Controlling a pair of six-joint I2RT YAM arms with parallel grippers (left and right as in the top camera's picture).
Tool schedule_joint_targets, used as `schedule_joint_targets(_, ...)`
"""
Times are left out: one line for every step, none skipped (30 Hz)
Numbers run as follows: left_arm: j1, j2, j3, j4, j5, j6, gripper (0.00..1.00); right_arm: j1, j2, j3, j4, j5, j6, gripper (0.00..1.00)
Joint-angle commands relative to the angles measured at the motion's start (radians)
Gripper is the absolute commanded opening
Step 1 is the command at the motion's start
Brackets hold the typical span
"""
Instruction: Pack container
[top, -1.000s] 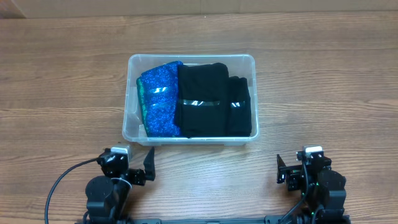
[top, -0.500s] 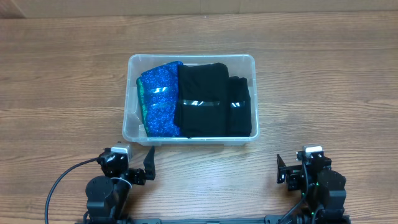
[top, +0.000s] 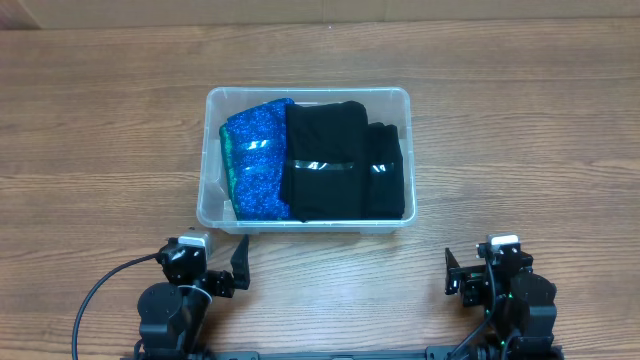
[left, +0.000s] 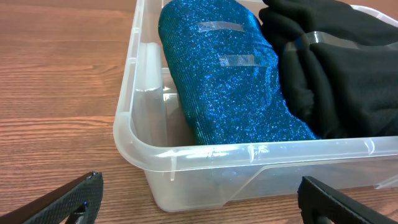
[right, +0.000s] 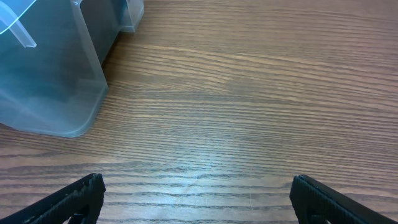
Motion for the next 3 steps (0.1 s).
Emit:
schedule_joint_targets(-0.003,-0.012,-0.005,0.007,-0.007,0.005,1.0,-0.003,-0.01,-0.001,0.006,-0.002,-0.002,1.0)
schedule_joint_targets(-0.003,-0.012,-0.005,0.007,-0.007,0.005,1.0,-0.003,-0.01,-0.001,0.006,-0.002,-0.002,1.0)
schedule_joint_targets(-0.003,-0.012,-0.005,0.007,-0.007,0.005,1.0,-0.003,-0.01,-0.001,0.006,-0.002,-0.002,1.0)
